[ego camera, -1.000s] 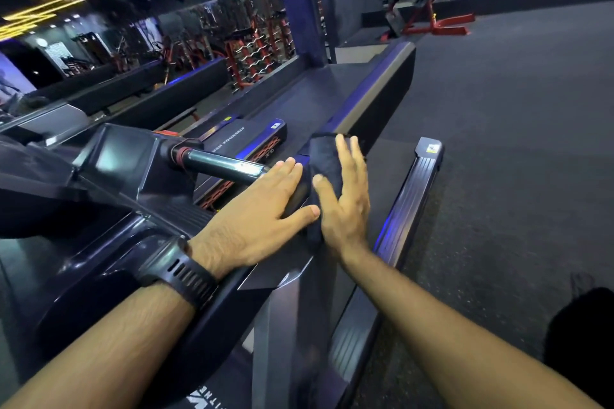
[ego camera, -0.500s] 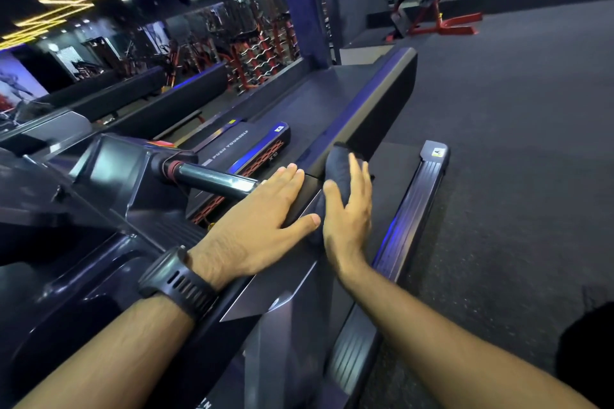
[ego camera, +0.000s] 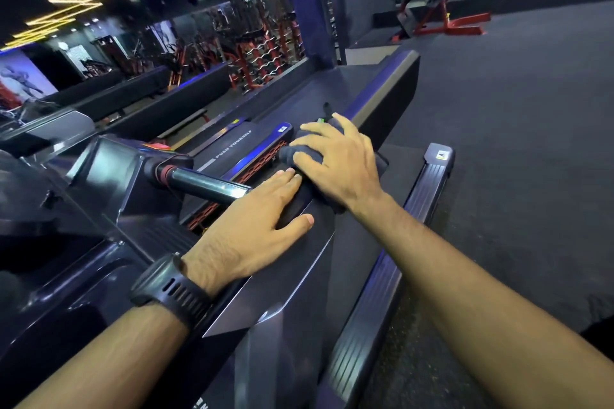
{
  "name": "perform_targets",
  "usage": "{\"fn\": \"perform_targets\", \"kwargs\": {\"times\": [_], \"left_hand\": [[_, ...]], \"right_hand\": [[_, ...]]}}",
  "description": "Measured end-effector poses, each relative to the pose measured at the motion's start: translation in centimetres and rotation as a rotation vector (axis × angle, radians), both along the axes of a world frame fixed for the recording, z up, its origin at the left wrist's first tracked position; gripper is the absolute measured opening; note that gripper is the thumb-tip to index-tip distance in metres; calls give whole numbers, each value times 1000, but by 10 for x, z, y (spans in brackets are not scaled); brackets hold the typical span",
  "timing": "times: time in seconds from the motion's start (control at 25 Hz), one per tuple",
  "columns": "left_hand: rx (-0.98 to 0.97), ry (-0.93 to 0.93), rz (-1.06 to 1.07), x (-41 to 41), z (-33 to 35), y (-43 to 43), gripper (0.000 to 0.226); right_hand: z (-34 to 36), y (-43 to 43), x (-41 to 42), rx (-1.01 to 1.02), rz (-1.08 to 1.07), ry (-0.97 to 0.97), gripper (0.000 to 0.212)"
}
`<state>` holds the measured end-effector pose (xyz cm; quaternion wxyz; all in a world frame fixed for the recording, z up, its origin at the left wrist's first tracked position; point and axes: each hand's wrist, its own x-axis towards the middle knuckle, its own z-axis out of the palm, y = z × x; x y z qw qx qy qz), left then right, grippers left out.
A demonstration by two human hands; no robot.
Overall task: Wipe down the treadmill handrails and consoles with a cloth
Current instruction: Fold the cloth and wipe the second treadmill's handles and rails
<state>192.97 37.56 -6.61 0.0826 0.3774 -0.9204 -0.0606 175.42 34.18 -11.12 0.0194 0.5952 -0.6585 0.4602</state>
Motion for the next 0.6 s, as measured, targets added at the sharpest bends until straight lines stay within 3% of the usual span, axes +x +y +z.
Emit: {"fn": "perform_targets", "kwargs": {"times": [0.12,0.24,0.32,0.44,0.6], "left_hand": [[-2,-8,13,-1,0,1,76],[-14,8,-33,-4,1,-1,84],[-9,-8,2,-7,0,-4,89],[-13,-47,28,-8,0,-2,80],[-12,-40,19,-8,-1,-1,76]], "right_hand": [[11,-5,-1,56,-55,-28,36],[9,-1,0,29,122,104,38],[20,-9,-9,142,86,119,31],[21,-18,-15,187,-99,-91,30],[-29,6,21,-135,-269,-475,42]]}}
